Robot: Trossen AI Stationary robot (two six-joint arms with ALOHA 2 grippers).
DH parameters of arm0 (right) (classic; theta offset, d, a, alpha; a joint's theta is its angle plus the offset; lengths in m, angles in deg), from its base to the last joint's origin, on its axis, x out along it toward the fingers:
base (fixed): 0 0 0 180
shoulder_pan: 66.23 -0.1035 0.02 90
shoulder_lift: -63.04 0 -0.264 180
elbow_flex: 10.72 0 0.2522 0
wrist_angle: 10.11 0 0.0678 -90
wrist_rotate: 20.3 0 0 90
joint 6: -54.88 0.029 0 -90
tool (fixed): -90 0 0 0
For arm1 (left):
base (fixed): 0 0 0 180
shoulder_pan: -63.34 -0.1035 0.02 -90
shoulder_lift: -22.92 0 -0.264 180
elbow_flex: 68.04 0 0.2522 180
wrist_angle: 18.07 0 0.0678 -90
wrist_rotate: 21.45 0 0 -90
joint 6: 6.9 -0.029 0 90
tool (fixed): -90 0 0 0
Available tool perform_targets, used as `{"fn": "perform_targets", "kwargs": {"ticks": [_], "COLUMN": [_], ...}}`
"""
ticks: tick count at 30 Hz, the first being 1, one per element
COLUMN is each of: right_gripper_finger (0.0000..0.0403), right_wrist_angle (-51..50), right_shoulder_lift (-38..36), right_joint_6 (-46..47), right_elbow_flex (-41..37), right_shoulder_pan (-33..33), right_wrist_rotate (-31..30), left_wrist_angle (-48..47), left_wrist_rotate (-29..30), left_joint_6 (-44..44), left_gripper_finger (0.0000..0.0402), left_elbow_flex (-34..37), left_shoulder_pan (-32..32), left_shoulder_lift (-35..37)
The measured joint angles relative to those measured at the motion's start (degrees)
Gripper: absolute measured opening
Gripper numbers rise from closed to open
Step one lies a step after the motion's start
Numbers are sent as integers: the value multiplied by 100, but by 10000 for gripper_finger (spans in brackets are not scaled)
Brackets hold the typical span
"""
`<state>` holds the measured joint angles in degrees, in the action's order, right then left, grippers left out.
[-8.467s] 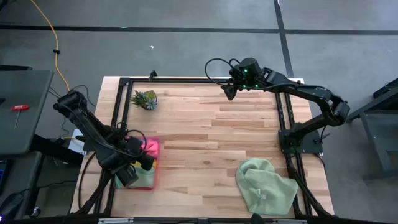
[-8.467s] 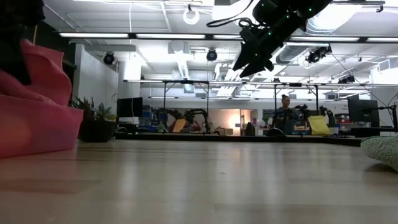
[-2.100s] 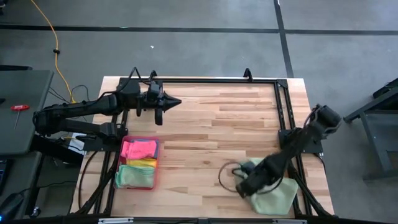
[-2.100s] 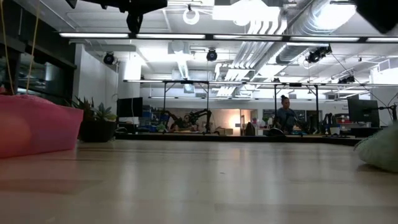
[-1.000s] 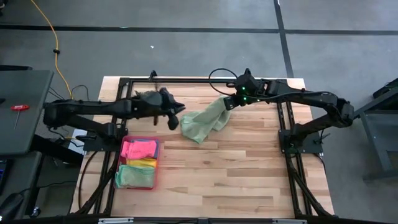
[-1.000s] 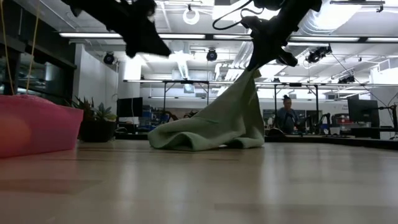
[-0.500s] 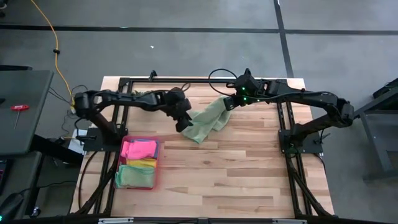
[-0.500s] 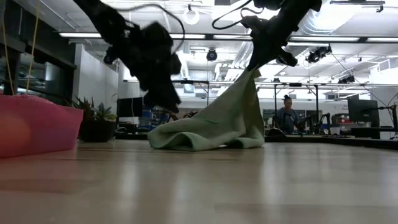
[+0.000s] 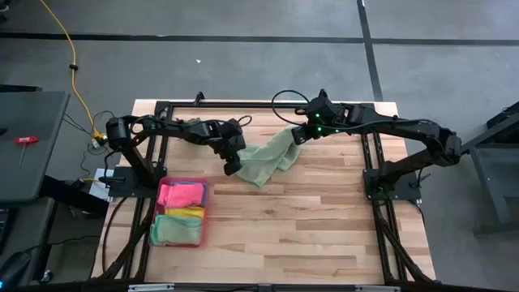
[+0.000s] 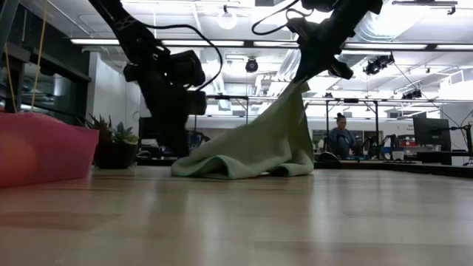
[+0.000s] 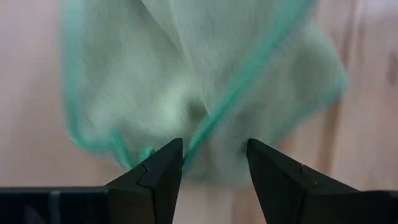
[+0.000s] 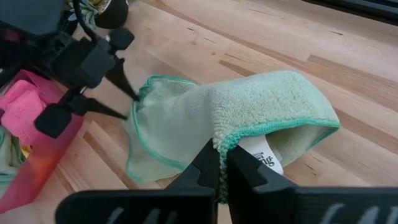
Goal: Fold microfiber towels
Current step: Fold the green microfiber towel
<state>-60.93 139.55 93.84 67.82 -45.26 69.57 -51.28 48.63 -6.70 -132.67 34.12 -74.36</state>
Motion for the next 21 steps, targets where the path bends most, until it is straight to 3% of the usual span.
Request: {"fn": "perform_targets", "kwargs": {"ticks": [3,9,21], "right_gripper_finger": [0,0,0], "right_wrist_angle": [2,2,4], "right_shoulder_lift": [0,0,0], "right_joint_6": [-12,-53,-175], "right_elbow_flex": [0,0,0], "right_shoulder_pan": [0,0,0], "right_wrist_rotate": [1,-1,-7], "left_wrist_angle": [-531,-1213,-680], "left_wrist_rotate": [-350,-411,-107], "left_joint_6": [-117,-389,-341], "left_gripper_finger": [168,150,102], "left_elbow_flex": [2,10,57], "left_shoulder_pan": [45,91,126], "left_shoulder_lift": [2,147,184]}}
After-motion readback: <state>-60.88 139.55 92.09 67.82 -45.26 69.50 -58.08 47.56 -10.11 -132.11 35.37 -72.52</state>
